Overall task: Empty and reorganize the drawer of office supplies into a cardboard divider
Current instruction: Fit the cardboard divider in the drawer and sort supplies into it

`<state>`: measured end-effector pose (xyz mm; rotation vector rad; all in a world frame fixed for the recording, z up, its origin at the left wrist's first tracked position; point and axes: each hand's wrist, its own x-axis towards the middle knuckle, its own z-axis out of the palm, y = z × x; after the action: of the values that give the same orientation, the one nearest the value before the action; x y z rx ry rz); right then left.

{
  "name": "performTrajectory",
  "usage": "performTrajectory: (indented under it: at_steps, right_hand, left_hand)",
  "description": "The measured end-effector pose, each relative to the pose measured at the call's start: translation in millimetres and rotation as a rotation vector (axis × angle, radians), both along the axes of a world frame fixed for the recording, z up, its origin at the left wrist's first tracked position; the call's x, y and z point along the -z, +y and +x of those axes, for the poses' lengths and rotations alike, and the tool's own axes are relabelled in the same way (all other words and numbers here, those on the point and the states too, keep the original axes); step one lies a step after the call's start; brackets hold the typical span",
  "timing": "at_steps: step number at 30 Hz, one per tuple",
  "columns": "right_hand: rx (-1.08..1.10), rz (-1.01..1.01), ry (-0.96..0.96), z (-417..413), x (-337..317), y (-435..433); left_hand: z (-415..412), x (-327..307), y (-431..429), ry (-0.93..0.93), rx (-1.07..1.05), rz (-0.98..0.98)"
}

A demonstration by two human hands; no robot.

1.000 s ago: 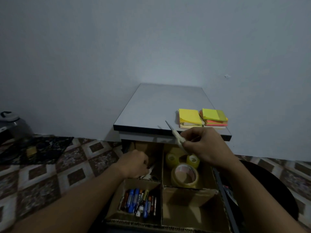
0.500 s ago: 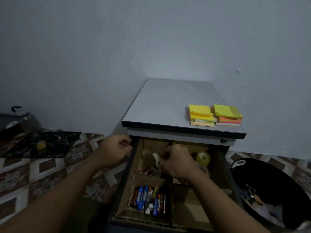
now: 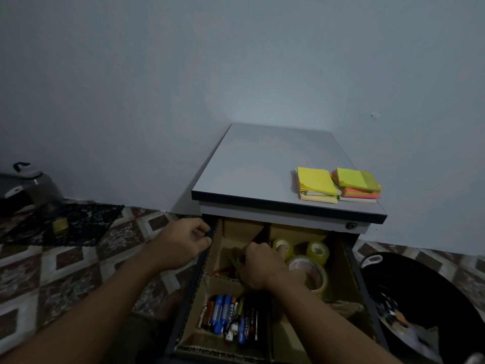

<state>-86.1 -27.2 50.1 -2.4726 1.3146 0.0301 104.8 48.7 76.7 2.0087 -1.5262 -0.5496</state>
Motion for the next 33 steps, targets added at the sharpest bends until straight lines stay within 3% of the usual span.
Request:
performTrajectory:
  at_steps: [3, 8, 16, 20, 24, 29, 33]
  right_hand:
    - [-0.046, -0.017, -0.094, -10, -3, 2]
    - [-0.037, -0.063, -0.44, -51, -37, 5]
    - [0.25, -0.457, -0.767, -130, -114, -43]
    - [0.492, -0.475, -0.815, -164, -137, -81]
    - [0.681, -0.274, -0.815, -185, -133, -124]
    - [0.688, -0.021, -0.79, -177, -123, -150]
    - [0.67, -0.107, -0.618, -166, -119, -155]
  left_hand:
    - [-4, -9, 1, -0.011, -0.015, -0.034]
    - [-31, -42, -4, 0.027, -0.059, -0.192]
    - [-82, -84, -54, 0.137, -0.074, -0.285]
    - [-106, -95, -96, 0.178, -0.083, -0.259]
    - [-128, -99, -137, 0.097, -0.106, -0.126]
    - [-150, -95, -168, 0.057, -0.17, -0.026]
    - [-164, -91, -177, 0.051, -0.128, -0.017]
